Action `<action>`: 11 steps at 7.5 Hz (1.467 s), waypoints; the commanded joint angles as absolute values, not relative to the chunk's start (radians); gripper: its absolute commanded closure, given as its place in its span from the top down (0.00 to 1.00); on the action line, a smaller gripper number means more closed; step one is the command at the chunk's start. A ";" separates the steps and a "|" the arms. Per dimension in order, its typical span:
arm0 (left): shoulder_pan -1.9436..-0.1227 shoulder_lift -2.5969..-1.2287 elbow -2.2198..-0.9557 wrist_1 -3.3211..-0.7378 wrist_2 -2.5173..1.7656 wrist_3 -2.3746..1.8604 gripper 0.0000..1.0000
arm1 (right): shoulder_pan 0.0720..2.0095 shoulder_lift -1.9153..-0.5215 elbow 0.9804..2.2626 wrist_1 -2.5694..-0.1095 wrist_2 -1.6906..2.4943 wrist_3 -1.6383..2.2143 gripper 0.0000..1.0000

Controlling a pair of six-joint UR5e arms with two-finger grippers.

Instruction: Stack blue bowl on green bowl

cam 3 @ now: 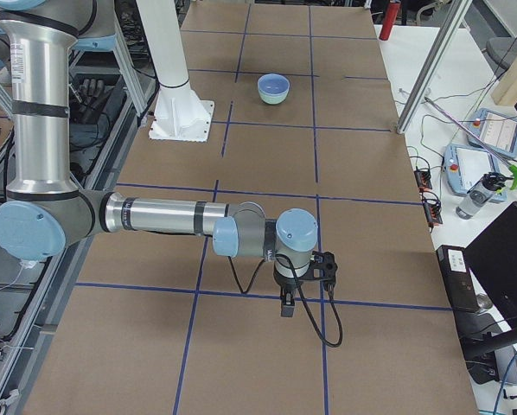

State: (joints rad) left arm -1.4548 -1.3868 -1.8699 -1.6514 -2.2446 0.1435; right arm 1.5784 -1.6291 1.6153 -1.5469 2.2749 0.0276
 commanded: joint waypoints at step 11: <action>-1.592 -1.347 -1.835 -1.549 -2.362 0.288 1.00 | 1.578 -1.629 1.615 -1.546 2.275 0.028 1.00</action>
State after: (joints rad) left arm -1.5923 -1.3464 -1.8321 -1.5493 -2.3637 0.2883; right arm 1.5785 -1.6291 1.6153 -1.5470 2.2749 0.0276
